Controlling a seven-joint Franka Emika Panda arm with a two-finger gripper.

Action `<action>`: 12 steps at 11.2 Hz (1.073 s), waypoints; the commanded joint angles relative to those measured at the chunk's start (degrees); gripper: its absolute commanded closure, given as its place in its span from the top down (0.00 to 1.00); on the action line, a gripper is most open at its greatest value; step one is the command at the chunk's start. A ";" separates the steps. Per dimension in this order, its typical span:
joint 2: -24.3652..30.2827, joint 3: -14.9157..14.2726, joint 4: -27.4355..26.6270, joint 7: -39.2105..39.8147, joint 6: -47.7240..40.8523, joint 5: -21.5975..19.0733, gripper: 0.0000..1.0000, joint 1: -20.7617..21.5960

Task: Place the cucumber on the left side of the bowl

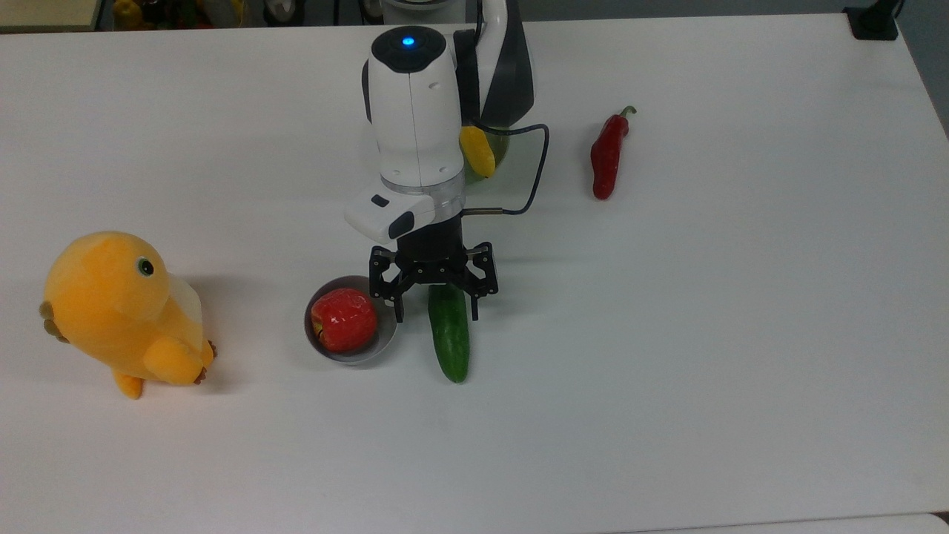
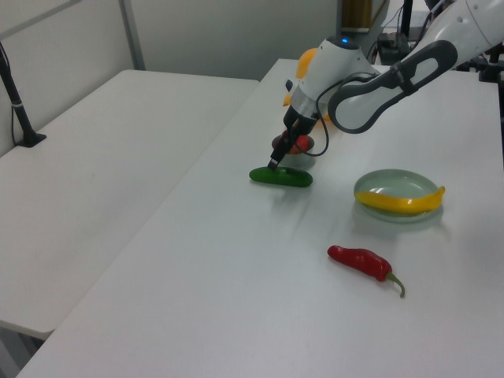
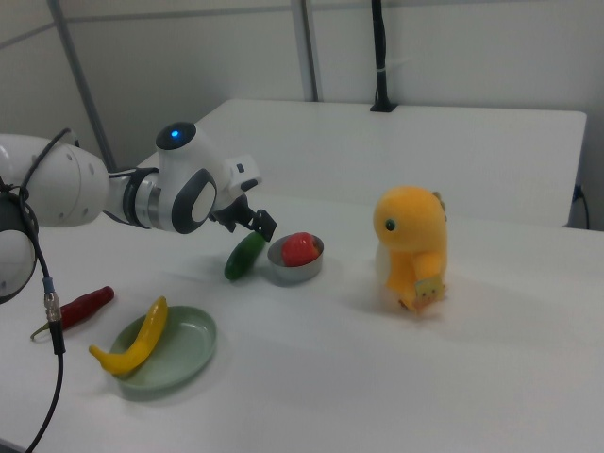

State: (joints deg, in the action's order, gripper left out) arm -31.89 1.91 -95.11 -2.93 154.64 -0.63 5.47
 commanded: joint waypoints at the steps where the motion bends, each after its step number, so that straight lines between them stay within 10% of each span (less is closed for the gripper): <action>1: 5.07 -0.24 -1.48 -3.02 -2.83 0.19 1.00 0.59; 12: 32.50 -4.53 -7.29 -3.49 -47.84 3.35 1.00 1.82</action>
State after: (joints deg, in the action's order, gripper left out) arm -4.54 0.86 -98.98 -5.86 109.77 1.84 5.58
